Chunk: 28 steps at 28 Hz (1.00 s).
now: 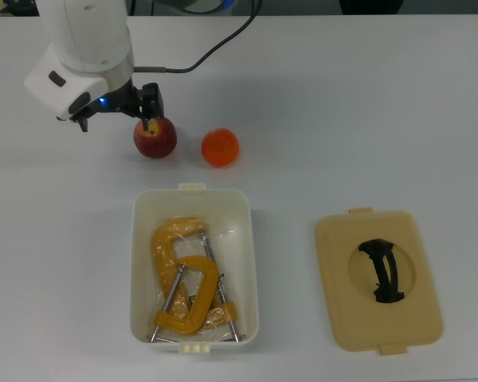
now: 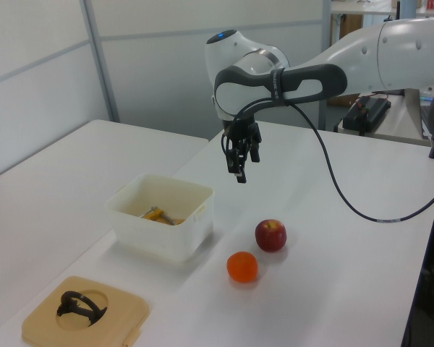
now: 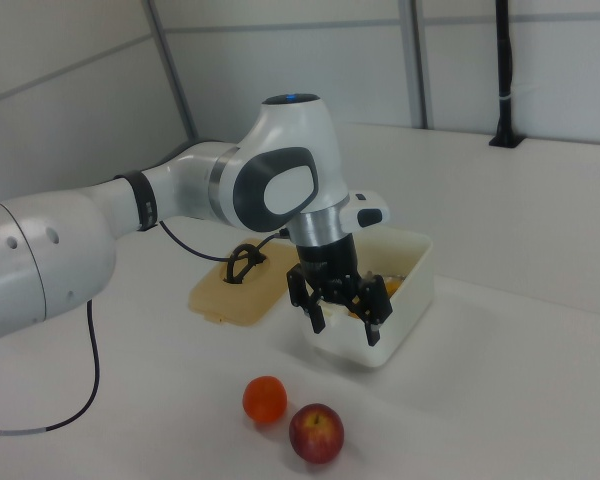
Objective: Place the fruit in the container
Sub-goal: 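Lower the open gripper onto the red apple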
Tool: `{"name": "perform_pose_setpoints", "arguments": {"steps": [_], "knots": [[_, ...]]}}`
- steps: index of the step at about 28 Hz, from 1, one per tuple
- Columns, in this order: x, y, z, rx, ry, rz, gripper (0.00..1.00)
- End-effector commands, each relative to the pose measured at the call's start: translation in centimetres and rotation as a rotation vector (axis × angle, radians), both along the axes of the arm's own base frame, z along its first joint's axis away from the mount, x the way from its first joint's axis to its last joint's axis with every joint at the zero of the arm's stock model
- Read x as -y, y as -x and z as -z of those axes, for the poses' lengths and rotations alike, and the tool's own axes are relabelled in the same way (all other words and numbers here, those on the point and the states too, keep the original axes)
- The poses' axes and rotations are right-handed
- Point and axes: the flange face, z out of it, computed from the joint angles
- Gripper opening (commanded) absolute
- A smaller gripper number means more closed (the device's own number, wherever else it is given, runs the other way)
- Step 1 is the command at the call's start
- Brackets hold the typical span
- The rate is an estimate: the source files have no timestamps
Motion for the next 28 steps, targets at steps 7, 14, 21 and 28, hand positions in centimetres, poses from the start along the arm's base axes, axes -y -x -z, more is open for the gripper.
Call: {"name": "perform_pose_setpoints", "arguments": {"steps": [7, 14, 21, 28], "knots": [[0.8, 6.5, -3.0, 0.049, 0.000, -0.069, 1.00], [-0.2, 8.7, -2.2, 0.062, -0.006, -0.098, 1.00], [-3.8, 10.1, 3.7, 0.076, -0.012, -0.162, 1.00], [-5.4, 9.8, 7.4, 0.044, -0.006, -0.206, 1.00]]}}
